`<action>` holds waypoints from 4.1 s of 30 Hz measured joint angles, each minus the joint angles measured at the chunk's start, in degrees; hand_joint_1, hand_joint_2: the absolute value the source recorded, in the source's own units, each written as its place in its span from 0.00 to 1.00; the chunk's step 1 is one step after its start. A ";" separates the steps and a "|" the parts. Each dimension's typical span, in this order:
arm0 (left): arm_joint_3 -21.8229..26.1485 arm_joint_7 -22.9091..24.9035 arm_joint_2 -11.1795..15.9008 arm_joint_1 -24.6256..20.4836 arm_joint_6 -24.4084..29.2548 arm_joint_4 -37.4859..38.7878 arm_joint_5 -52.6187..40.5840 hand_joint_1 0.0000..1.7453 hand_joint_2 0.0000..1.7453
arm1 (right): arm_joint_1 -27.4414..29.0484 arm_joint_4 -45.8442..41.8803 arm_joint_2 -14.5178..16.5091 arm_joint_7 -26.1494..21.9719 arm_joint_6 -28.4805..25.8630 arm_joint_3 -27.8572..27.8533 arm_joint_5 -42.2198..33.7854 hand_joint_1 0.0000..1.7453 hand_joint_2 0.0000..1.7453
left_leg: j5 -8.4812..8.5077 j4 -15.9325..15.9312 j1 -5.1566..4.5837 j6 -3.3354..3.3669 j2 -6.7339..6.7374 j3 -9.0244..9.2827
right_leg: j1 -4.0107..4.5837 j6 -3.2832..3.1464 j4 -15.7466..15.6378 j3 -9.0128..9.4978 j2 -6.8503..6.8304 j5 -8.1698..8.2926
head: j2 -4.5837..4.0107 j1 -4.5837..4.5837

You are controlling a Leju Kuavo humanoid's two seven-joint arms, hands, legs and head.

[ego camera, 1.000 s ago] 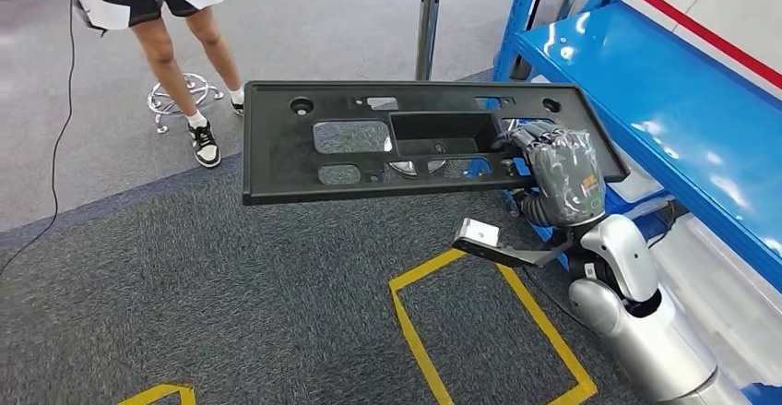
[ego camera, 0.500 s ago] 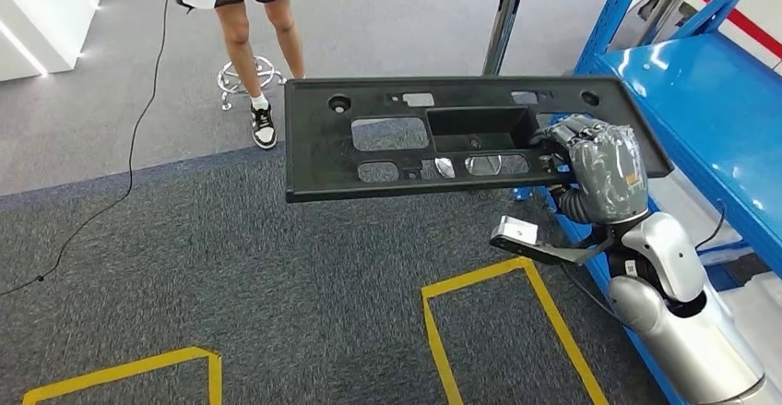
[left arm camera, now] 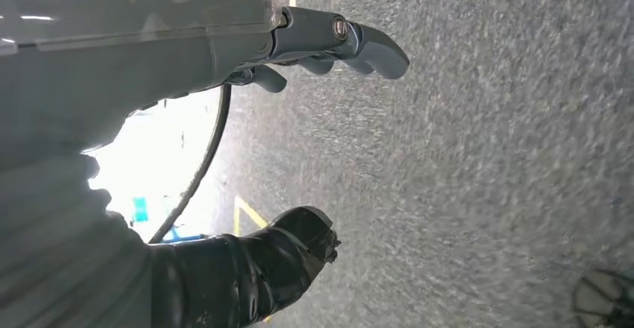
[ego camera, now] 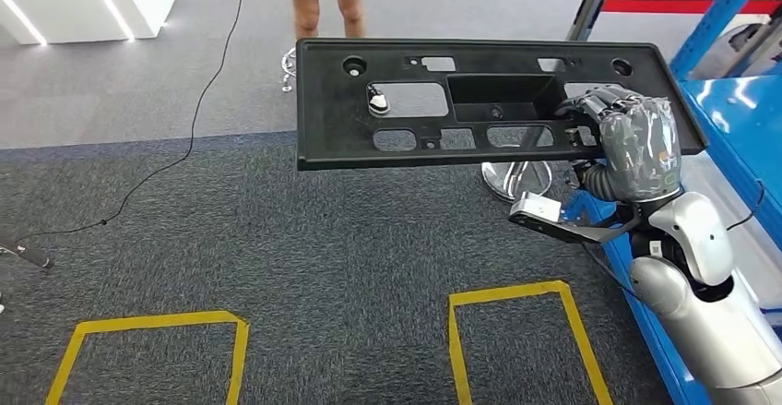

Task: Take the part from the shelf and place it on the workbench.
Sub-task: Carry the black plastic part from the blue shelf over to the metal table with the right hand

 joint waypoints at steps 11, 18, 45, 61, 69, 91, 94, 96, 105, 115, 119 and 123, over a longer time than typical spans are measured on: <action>0.05 -0.16 -0.98 0.01 -0.73 -1.43 -0.32 0.00 1.00 | -0.31 -0.23 -1.30 0.07 0.24 -0.58 -0.02 1.00 1.00 | 1.01 -1.63 0.76 1.36 -7.81 1.60 | -0.79 1.39 8.82 -4.97 7.50 -1.77 | 0.00 0.14; 0.09 -0.18 -1.28 0.35 -0.76 -1.85 -0.32 0.00 1.00 | -0.75 -0.28 -1.79 0.07 0.57 -0.86 -0.02 1.00 1.00 | 0.07 0.97 1.15 -0.69 -10.62 -0.70 | -0.97 0.30 0.62 -1.21 9.01 0.86 | 0.00 0.08; 0.34 -1.08 -1.52 -0.19 -1.04 -2.36 -1.06 0.00 1.00 | -1.60 -0.09 -2.34 0.07 1.12 -1.17 -0.39 1.00 1.00 | -1.16 0.54 0.64 0.93 -10.31 0.90 | -1.31 1.62 1.67 -2.62 12.12 0.99 | 0.00 -0.14; 0.37 -1.50 -1.29 -0.10 -1.05 -2.33 -1.36 0.00 1.00 | -2.69 0.02 -2.51 0.07 1.61 -1.33 -0.49 1.00 1.00 | -3.02 13.76 0.68 -0.08 -2.54 -8.79 | 0.11 -0.62 -0.94 3.70 4.37 -2.78 | 0.00 -0.43; 0.40 -1.65 -0.67 -0.03 -1.02 -2.30 -1.43 0.00 1.00 | -3.96 0.41 -2.67 0.08 2.26 -1.38 -1.03 1.00 1.00 | 1.09 -3.11 -0.89 3.82 -2.77 2.47 | -0.56 1.38 8.93 2.57 5.22 -1.64 | 0.00 -0.14; 1.19 -1.86 -0.62 0.23 -1.01 -1.88 -1.52 0.00 1.00 | -7.10 1.92 -3.33 0.44 4.39 -1.32 -1.22 1.00 1.00 | -6.61 6.56 0.86 1.38 -2.63 -5.79 | 0.38 -0.23 -3.52 6.35 2.17 -2.06 | 0.00 -0.16; 1.31 -1.94 -0.34 0.39 -0.95 -1.67 -1.63 0.00 1.00 | -8.12 2.65 -3.21 0.75 5.57 -0.85 -1.16 1.00 1.00 | 4.75 -0.40 -0.67 3.27 -0.77 -4.63 | 0.68 0.29 -3.84 9.47 1.00 -4.82 | 0.00 0.06; 1.32 -2.04 -0.20 0.17 -0.90 -1.57 -1.72 0.00 1.00 | -9.26 3.08 -3.15 1.00 6.29 -0.49 -1.07 1.00 1.00 | 4.26 -1.00 -0.99 3.29 -1.71 -3.03 | 0.28 1.11 -2.20 10.31 0.83 -4.60 | 0.00 0.08; 1.37 -2.21 0.22 -0.56 -0.78 -0.95 -2.09 0.00 1.00 | -11.91 5.21 -3.13 1.14 7.28 1.21 -0.93 1.00 1.00 | -2.01 -2.01 0.24 3.44 -8.86 5.84 | -1.04 3.23 11.39 -6.63 6.89 -13.15 | 0.00 0.14; 1.45 -2.22 0.68 -0.39 -0.52 -0.31 -2.11 0.00 1.00 | -15.60 6.88 -2.43 1.79 8.83 3.26 0.08 1.00 1.00 | -2.44 10.45 0.59 0.35 -6.75 2.35 | -1.35 0.31 -1.27 -2.44 6.22 3.68 | 0.00 0.04; 1.47 -2.23 0.85 -0.23 -0.78 -0.26 -2.16 0.00 1.00 | -17.45 7.64 -1.33 2.89 10.31 4.75 1.39 1.00 1.00 | -9.11 14.04 1.07 -0.67 -3.77 -5.29 | -1.17 0.10 -3.07 2.88 3.53 0.72 | 0.00 -0.16; 1.66 -2.07 1.40 0.42 -1.06 -0.27 -2.19 0.00 1.00 | -19.04 8.83 0.94 4.08 11.05 6.68 2.58 1.00 1.00 | 0.81 2.11 -0.01 1.67 -0.69 -5.73 | -0.54 0.32 -3.80 7.57 1.13 -2.89 | 0.00 -0.14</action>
